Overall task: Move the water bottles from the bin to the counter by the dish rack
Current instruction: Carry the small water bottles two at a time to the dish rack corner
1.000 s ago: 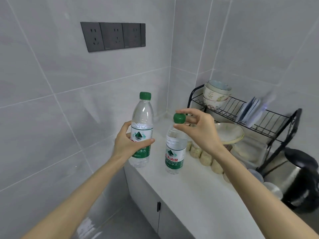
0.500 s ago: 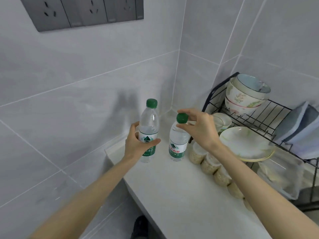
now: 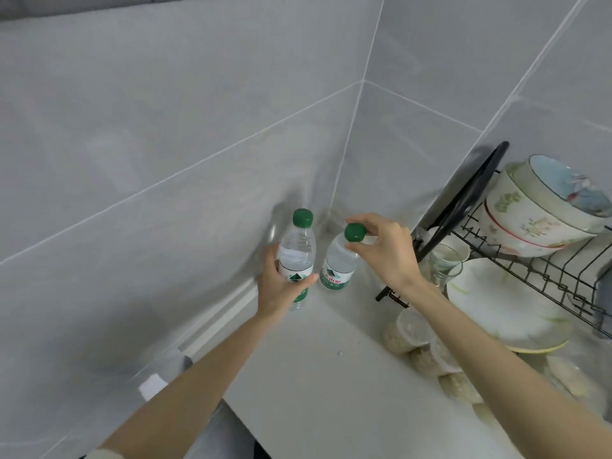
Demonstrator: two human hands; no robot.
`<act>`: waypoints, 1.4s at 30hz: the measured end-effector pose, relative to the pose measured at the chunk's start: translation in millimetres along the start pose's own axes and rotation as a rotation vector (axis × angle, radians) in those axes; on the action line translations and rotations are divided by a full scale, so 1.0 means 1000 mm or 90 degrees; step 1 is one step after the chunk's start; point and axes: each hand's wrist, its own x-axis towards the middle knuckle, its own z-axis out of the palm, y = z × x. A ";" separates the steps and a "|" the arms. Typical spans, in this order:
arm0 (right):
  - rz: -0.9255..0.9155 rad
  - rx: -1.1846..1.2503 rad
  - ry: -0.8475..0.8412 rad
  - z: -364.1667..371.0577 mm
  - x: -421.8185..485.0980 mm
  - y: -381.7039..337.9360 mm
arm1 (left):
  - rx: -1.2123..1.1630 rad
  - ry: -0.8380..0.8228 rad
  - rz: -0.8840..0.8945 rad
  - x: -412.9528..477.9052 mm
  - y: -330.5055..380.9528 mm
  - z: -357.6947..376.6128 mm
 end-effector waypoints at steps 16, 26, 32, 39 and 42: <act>-0.030 -0.028 -0.022 0.013 0.040 0.019 | 0.041 -0.063 0.121 0.024 -0.016 0.006; -0.014 -0.036 -0.024 0.014 0.040 0.014 | 0.002 -0.097 0.154 0.014 0.018 -0.033; -0.013 -0.030 -0.017 0.015 0.039 0.013 | 0.058 -0.183 0.245 0.016 0.067 -0.049; 0.011 -0.021 -0.006 0.016 0.047 0.014 | 0.195 -0.220 0.311 0.031 0.071 -0.054; 0.020 -0.025 0.003 0.017 0.057 0.011 | 0.223 -0.215 0.343 0.034 0.070 -0.052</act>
